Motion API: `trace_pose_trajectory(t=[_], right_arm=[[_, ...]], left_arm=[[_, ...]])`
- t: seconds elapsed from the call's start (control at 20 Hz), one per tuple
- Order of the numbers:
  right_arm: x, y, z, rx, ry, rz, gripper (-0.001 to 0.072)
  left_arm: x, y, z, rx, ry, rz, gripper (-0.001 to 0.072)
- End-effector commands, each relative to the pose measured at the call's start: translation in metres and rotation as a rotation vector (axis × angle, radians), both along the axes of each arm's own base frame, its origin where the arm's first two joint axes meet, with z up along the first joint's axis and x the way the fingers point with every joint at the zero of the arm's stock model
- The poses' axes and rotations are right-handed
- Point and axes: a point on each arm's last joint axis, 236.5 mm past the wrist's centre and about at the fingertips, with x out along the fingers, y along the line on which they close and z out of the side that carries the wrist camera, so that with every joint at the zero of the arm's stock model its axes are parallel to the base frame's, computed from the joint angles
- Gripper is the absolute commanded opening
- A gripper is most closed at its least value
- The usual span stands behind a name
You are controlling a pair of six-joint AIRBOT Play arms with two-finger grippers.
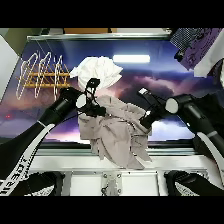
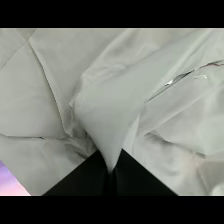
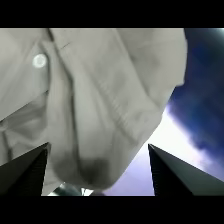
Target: Fold the clothes and pants, and hang the long-sleeved shirts on hangers.
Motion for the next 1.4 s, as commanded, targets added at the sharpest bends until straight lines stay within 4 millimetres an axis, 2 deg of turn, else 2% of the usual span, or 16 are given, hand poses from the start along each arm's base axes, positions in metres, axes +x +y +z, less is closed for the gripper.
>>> trace_pose_trajectory(t=[0.0,0.2,0.3,0.5,0.7,0.95,1.0,1.05,1.1,1.2,1.25,1.3,1.35], right_arm=[[0.032,0.0,-0.021,-0.01,0.021,0.059,0.0674],[0.05,0.03,-0.034,0.086,0.059,0.128,0.0674],[0.052,0.035,-0.042,0.101,0.081,0.138,0.0674],[0.031,0.035,-0.049,0.1,0.171,0.173,0.0663],[0.027,0.028,-0.052,0.07,0.192,0.18,0.0662],[0.007,0.014,-0.063,0.013,0.3,0.198,0.0657],[0.005,0.013,-0.063,0.012,0.307,0.2,0.0595],[0.004,0.013,-0.063,0.011,0.312,0.202,0.0425],[0.001,0.012,-0.063,0.01,0.322,0.205,0.0309],[-0.004,0.01,-0.062,0.003,0.345,0.214,0.0289],[-0.007,0.009,-0.062,-0.002,0.356,0.222,0.0181],[-0.009,0.008,-0.061,-0.002,0.365,0.23,0.0006],[-0.009,0.009,-0.059,0.0,0.36,0.224,0.0011]], left_arm=[[-0.001,0.0,-0.001,0.001,0.002,0.0,0.0014],[-0.001,0.0,-0.001,0.0,0.003,0.001,0.0014],[-0.001,0.0,-0.001,0.0,0.003,0.001,0.0014],[-0.001,0.0,-0.001,0.0,0.003,0.001,0.0014],[-0.001,0.0,-0.001,0.0,0.003,0.0,0.0014],[-0.001,0.0,-0.001,0.001,0.003,0.0,0.0014],[-0.001,0.0,-0.001,0.001,0.003,0.0,0.0014],[-0.001,0.0,-0.001,0.001,0.004,0.0,0.0014],[-0.001,0.0,-0.001,0.001,0.004,0.0,0.0014],[-0.001,0.0,-0.001,0.001,0.004,0.0,0.0014],[-0.001,0.0,-0.001,0.001,0.004,0.0,0.0014],[-0.001,0.0,-0.001,0.002,0.004,0.0,0.0014],[-0.001,0.0,-0.001,0.003,0.005,0.0,0.0014]])
